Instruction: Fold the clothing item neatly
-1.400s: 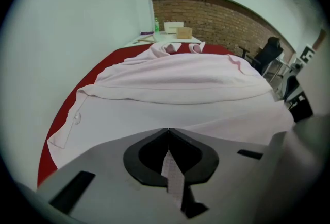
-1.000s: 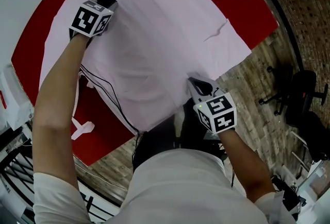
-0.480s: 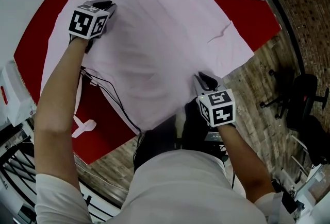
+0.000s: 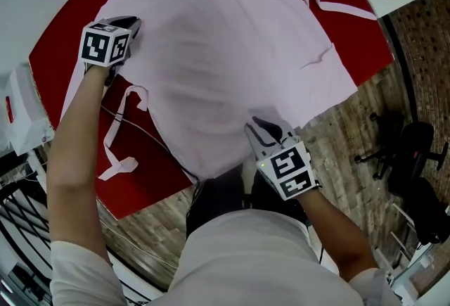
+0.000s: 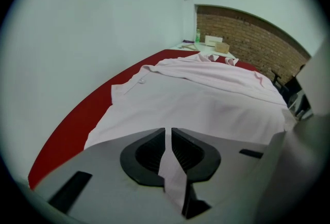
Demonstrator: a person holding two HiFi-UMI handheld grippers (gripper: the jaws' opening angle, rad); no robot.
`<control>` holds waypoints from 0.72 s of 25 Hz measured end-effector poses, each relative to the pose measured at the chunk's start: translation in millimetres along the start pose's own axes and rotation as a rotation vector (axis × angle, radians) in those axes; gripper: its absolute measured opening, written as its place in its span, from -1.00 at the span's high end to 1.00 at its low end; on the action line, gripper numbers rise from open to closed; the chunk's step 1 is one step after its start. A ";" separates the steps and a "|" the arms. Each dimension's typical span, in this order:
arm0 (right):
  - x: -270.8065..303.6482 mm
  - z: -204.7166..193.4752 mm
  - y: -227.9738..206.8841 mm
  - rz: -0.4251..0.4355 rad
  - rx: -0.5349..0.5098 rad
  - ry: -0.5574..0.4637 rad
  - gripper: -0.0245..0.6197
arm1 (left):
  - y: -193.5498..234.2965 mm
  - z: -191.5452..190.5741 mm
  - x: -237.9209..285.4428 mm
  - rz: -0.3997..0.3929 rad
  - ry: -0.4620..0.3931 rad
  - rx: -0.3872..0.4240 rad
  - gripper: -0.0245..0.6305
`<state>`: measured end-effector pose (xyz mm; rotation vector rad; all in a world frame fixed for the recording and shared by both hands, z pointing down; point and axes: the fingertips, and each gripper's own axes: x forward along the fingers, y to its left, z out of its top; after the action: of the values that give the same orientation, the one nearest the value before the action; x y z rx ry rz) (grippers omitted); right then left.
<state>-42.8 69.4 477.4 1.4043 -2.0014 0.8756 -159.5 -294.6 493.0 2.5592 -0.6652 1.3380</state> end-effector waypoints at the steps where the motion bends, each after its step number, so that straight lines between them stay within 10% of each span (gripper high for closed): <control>1: 7.1 1.2 22.2 0.064 -0.034 0.012 0.71 | 7.7 -3.4 0.6 0.013 0.003 -0.013 0.80; 7: 40.2 -15.4 120.1 0.319 -0.221 0.151 0.80 | 32.3 11.2 20.0 0.031 -0.017 -0.009 0.81; 18: 53.0 -49.3 132.0 0.340 -0.277 0.339 0.85 | 41.4 35.4 60.9 -0.027 0.045 0.055 0.82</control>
<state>-181.5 107.8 521.6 0.7220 -2.0260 0.8682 -122.6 -362.3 520.1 2.5629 -0.5916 1.4201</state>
